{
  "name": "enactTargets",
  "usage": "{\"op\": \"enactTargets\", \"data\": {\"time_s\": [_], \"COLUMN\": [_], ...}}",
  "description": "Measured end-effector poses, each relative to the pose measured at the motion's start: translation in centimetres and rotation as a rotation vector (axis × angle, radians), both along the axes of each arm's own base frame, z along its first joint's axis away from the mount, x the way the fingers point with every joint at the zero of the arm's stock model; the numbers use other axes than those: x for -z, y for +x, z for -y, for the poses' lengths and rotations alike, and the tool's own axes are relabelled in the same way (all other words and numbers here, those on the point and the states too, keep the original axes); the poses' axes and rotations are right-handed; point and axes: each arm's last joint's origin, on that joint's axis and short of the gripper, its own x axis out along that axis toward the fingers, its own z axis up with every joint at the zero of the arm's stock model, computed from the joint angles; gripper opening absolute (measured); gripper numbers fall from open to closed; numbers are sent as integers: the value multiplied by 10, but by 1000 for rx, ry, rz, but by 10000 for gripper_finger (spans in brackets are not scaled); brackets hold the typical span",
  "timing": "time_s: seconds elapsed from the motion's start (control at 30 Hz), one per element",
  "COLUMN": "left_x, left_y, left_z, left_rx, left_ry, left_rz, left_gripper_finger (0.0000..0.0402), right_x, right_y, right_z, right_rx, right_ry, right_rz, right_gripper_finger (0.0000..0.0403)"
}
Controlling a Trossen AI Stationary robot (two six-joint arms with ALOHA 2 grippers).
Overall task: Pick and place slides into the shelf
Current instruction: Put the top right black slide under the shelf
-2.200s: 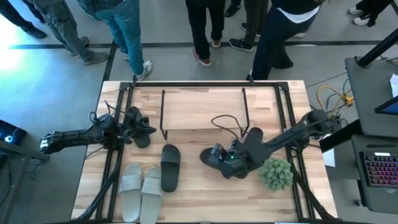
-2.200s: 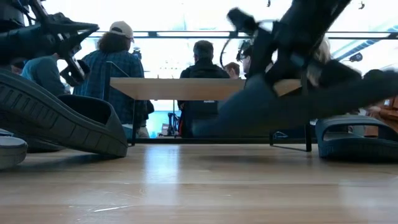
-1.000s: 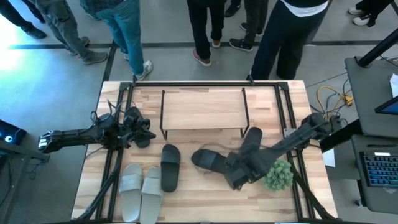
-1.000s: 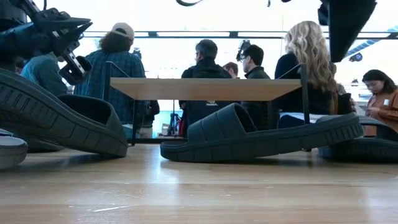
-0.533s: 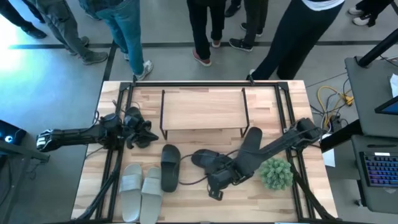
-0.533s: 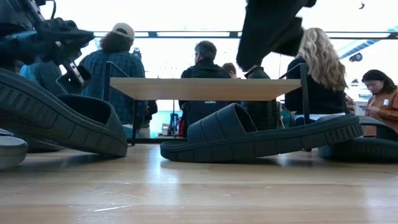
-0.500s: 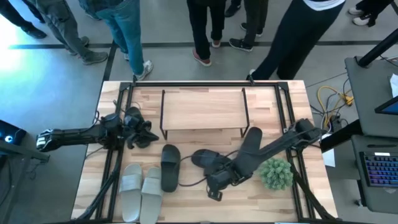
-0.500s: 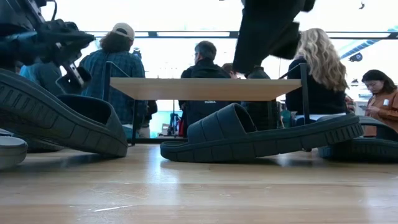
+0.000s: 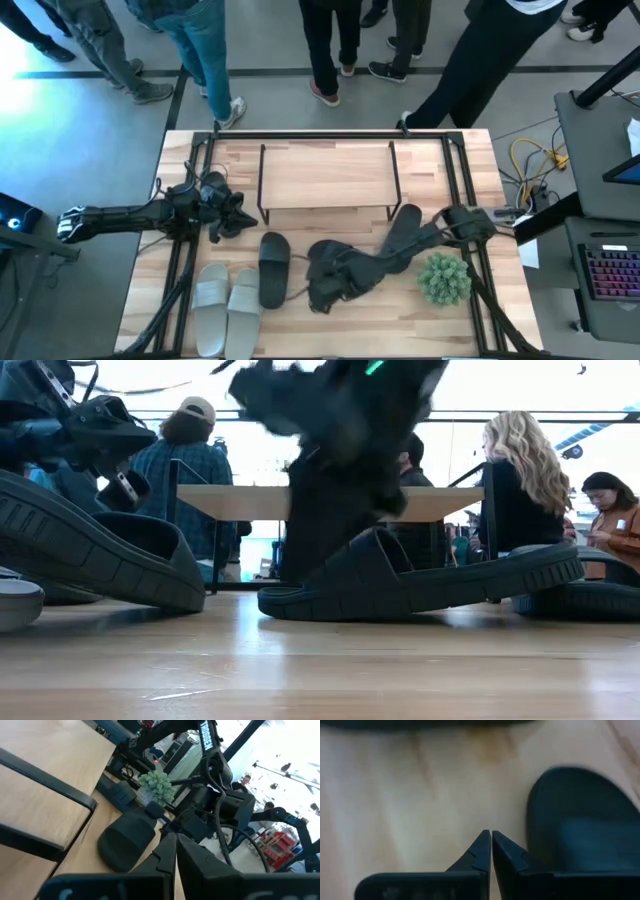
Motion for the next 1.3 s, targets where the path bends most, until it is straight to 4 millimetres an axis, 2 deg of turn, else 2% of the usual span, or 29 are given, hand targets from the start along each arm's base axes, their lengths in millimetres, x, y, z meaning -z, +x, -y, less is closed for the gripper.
{"op": "enactTargets", "data": {"time_s": [0.1,0.27,0.4,0.5,0.63,0.73,0.83,0.9,1.0,1.1,1.3], "left_x": [0,0,0,0,0,0,0,0,0,0,0], "left_y": [0,0,0,0,0,0,0,0,0,0,0], "left_z": [0,0,0,0,0,0,0,0,0,0,0], "left_rx": [1,3,4,4,4,4,4,4,5,4,4], "left_ry": [29,70,73,78,80,79,77,73,72,71,71], "left_rz": [7,15,16,17,18,19,20,19,18,16,15], "left_gripper_finger": [0,0,0,0,0,0,0,0,0,0,0], "right_x": [13,16,-1,-22,-35,-53,-70,-74,-69,-59,-38], "right_y": [13,24,28,27,26,21,2,-16,-39,-50,-62], "right_z": [20,46,61,61,56,46,23,9,-13,-31,-31], "right_rx": [58,231,412,495,487,407,317,322,384,458,614], "right_ry": [-12,-81,-214,-220,-221,-182,-158,-152,-128,-118,-181], "right_rz": [-76,-150,-91,-36,-45,-91,-203,-295,-397,-373,-353], "right_gripper_finger": [8,8,8,8,8,8,8,9,9,9,9]}}
